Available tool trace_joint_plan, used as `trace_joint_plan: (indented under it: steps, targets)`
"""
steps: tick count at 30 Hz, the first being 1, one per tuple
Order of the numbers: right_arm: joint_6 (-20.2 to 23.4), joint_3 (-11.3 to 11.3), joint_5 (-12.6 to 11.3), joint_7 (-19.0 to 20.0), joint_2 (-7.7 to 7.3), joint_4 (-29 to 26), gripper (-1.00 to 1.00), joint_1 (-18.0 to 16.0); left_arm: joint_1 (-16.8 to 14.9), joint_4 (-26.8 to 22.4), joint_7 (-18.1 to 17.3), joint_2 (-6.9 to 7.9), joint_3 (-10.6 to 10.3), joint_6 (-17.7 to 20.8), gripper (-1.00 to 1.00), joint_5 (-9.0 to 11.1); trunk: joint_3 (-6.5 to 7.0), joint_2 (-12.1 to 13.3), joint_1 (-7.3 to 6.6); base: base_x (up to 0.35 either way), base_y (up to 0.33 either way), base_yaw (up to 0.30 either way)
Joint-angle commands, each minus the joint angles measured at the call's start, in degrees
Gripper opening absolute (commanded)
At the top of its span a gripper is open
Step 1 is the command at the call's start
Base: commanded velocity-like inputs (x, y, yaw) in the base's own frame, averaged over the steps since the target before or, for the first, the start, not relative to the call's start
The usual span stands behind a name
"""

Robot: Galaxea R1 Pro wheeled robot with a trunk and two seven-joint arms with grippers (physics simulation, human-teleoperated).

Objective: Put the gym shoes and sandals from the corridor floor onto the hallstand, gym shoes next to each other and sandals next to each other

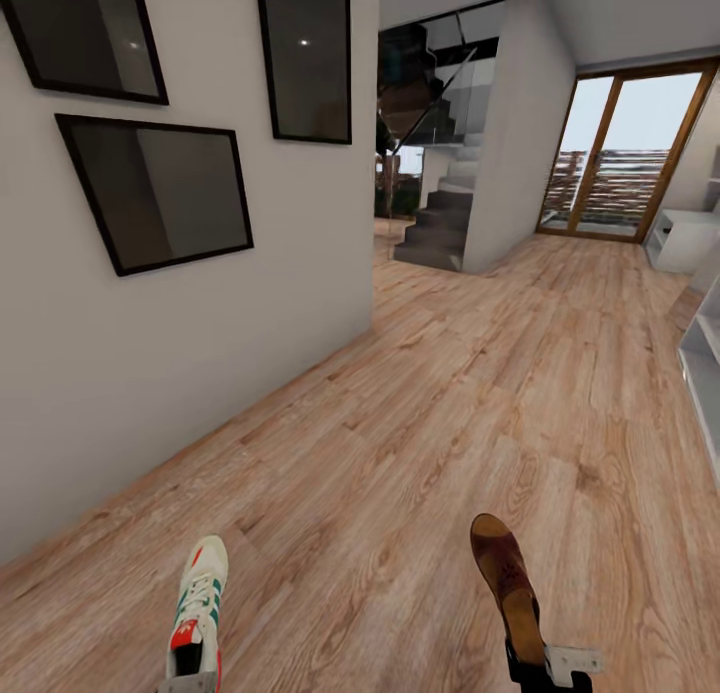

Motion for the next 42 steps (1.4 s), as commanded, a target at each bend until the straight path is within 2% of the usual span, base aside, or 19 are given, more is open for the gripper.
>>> trace_joint_plan:
  steps: [1, 7, 14, 28, 42]
  targets:
    - [-0.2, 0.5, -0.5, -0.3, 0.12, 0.1, -1.00, 0.0, 0.0, 0.0, -0.5, -0.05, 0.5, -0.1, -1.00, -0.3, 0.14, 0.4, -0.24, 0.000, 0.000, 0.000]
    - [-0.2, 0.4, -0.7, -0.3, 0.29, 0.1, -1.00, 0.0, 0.0, 0.1, -0.5, -0.04, 0.5, -1.2, -1.00, -0.2, 1.23, 2.8, -1.55, 0.000, 0.000, -0.033]
    - [-0.2, 0.5, -0.5, -0.1, 0.60, 0.3, -1.00, 0.0, 0.0, 0.2, -0.5, 0.00, 0.6, -1.9, -1.00, -0.2, 2.49, 5.6, -3.09, 0.000, 0.000, -0.234]
    - [-0.2, 0.4, -0.4, -0.2, 0.94, 0.9, -1.00, 0.0, 0.0, 0.1, -0.5, -0.08, 0.6, -2.1, -1.00, -0.2, 2.49, 5.6, -3.09, 0.064, 0.000, -0.278]
    - [-0.2, 0.4, -0.5, -0.3, 1.03, 1.5, -1.00, 0.0, 0.0, 0.2, -1.0, -0.02, 0.6, -2.1, -1.00, -0.2, 2.49, 5.6, -3.09, 0.326, 0.000, -0.034]
